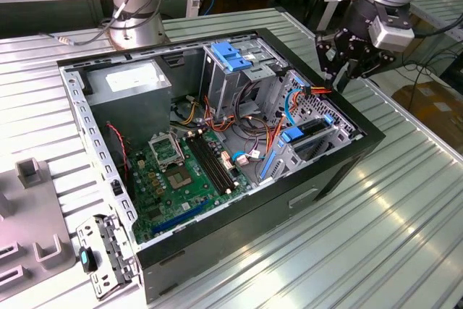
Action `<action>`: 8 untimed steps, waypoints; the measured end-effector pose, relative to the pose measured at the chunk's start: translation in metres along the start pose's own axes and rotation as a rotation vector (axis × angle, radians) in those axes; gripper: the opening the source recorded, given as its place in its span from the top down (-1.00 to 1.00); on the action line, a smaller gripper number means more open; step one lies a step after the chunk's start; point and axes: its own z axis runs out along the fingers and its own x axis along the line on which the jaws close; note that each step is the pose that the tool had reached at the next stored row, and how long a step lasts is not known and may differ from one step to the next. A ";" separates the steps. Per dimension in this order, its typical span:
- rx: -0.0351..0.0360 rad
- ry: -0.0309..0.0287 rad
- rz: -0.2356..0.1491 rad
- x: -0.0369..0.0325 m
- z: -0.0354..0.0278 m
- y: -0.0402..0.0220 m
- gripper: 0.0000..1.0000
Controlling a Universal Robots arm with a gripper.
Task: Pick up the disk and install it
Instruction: 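Insert the first disk wire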
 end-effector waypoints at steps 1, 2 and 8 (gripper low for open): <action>-0.0003 0.0002 0.000 -0.0001 0.0007 0.0001 0.37; -0.0004 0.0003 -0.001 -0.0001 0.0008 0.0001 0.37; -0.0011 0.0010 -0.001 -0.0001 0.0008 0.0001 0.53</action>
